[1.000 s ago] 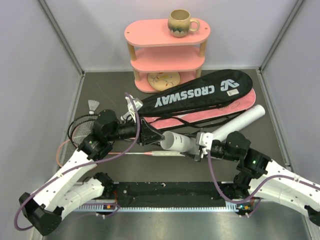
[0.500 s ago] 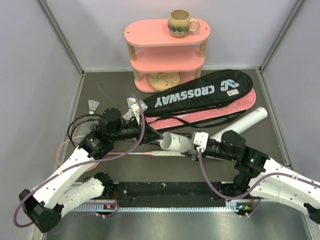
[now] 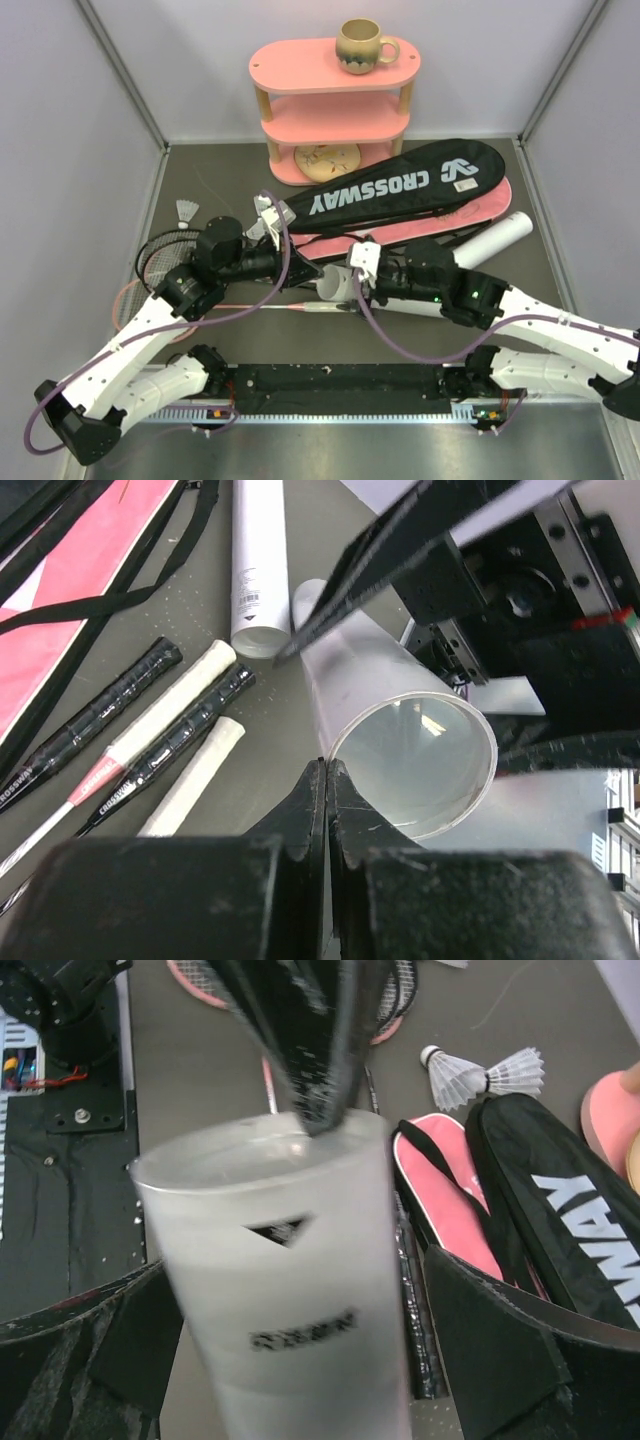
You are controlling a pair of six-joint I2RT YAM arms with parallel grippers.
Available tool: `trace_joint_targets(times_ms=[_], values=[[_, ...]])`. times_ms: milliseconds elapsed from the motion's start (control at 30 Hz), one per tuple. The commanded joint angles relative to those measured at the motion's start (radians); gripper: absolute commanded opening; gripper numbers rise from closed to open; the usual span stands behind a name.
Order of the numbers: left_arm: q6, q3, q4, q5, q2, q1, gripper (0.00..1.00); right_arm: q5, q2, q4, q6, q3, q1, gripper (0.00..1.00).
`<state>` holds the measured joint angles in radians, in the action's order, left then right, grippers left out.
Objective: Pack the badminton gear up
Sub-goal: Open the lid of the shuttle tube, then place the lid at the center of the board.
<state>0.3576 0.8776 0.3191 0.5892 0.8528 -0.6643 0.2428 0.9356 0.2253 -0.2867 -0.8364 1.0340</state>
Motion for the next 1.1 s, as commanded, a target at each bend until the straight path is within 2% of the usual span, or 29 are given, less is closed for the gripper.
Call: trace_joint_targets(times_ms=[0, 33, 133, 167, 233, 367, 600, 667, 700, 800, 933, 1067], values=[[-0.009, 0.037, -0.012, -0.026, -0.012, -0.009, 0.0, -0.112, 0.035, -0.049, -0.041, -0.064, 0.092, 0.91], [-0.009, 0.037, -0.014, -0.044, -0.012, -0.011, 0.0, -0.125, 0.048, -0.047, -0.043, -0.067, 0.097, 0.86], [-0.031, 0.044, 0.014, -0.173, -0.032, -0.015, 0.0, -0.192, 0.091, -0.026, -0.039, -0.063, 0.095, 0.42], [-0.048, 0.041, 0.018, -0.221, -0.043, -0.018, 0.0, -0.207, 0.106, -0.021, -0.039, -0.061, 0.097, 0.25], [-0.107, 0.018, 0.023, -0.352, -0.086, -0.034, 0.0, -0.238, 0.108, -0.017, -0.046, -0.035, 0.097, 0.18], [-0.192, -0.034, 0.02, -0.458, -0.153, -0.041, 0.0, -0.283, 0.103, -0.023, -0.069, 0.019, 0.097, 0.02], [-0.226, -0.126, -0.06, -0.618, -0.282, -0.041, 0.0, -0.364, 0.08, -0.029, -0.051, 0.12, 0.095, 0.0], [-0.186, -0.117, 0.001, -0.653, -0.258, -0.04, 0.0, -0.437, 0.059, -0.027, -0.014, 0.114, 0.095, 0.0], [-0.101, -0.105, 0.042, -0.746, -0.18, -0.038, 0.0, -0.474, 0.046, -0.03, 0.001, 0.112, 0.095, 0.0], [0.127, -0.089, 0.188, -0.888, -0.026, -0.032, 0.0, -0.56, -0.018, -0.05, 0.029, 0.115, 0.097, 0.0], [0.328, -0.071, 0.267, -0.917, 0.104, 0.017, 0.0, -0.562, -0.092, -0.07, 0.064, 0.115, 0.095, 0.0], [0.524, -0.133, 0.288, -0.921, 0.103, 0.071, 0.0, -0.58, -0.142, -0.076, 0.055, 0.123, 0.095, 0.0]])
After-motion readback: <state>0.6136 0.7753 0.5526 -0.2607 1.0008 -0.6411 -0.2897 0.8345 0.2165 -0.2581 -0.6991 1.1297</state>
